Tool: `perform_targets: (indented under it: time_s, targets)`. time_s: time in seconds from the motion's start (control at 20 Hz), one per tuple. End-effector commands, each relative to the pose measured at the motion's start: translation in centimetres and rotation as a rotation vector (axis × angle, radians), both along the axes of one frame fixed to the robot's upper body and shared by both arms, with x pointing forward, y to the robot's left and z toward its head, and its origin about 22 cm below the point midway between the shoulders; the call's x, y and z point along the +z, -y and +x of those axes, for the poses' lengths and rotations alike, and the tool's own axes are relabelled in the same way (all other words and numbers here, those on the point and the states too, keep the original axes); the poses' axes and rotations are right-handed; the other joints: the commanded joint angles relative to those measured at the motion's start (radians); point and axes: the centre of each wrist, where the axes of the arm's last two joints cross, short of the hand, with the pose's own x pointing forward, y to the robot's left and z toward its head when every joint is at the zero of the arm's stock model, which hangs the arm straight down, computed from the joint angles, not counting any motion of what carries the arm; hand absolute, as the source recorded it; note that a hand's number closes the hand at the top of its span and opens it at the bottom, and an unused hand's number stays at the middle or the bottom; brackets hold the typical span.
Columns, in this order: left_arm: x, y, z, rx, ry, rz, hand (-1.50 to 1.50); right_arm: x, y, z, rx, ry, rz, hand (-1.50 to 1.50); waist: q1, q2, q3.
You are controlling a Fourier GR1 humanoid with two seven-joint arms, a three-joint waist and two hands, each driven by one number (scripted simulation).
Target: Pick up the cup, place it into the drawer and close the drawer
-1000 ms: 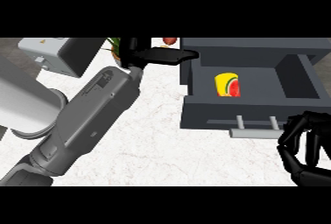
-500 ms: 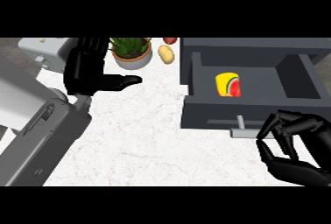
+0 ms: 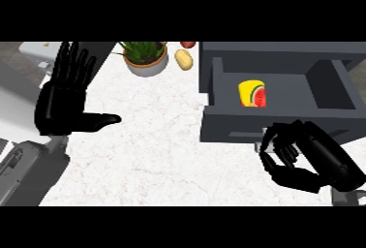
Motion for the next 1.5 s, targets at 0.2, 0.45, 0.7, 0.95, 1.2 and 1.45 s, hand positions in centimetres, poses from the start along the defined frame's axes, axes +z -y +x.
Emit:
perform_targets:
  time_s: [0.2, 0.45, 0.7, 0.95, 1.2, 1.45]
  targets:
    - [-2.9, -5.8, -3.0, 0.035, 0.008, -0.004, -1.50, -6.4, -3.1, 3.2, -0.009, 0.031, -0.172, 1.50, -0.013, 0.004, 0.000]
    - [-3.9, -6.2, -5.7, 0.018, -0.017, -0.015, -1.50, -7.3, -4.0, 5.7, -0.046, -0.023, -0.252, -1.50, -0.014, 0.002, 0.000]
    - [-4.1, -7.6, -4.7, 0.017, 0.005, -0.019, -1.50, -11.9, -1.8, 7.5, -0.023, -0.063, -0.308, -1.50, -0.019, 0.005, 0.000]
    - [-4.4, -9.3, -4.6, 0.024, -0.019, -0.018, -1.50, -10.5, -2.1, 11.9, -0.038, -0.086, -0.297, -1.50, -0.020, 0.004, 0.000]
    - [-3.5, -10.0, -5.3, 0.005, 0.017, -0.027, -1.50, -10.7, 0.4, 14.9, -0.044, -0.117, -0.266, -1.50, -0.005, 0.009, 0.001]
    - [-3.2, -10.0, -5.8, -0.030, -0.008, -0.035, -1.50, -8.9, 0.0, 17.5, -0.061, -0.154, -0.228, -1.50, 0.026, 0.017, 0.002]
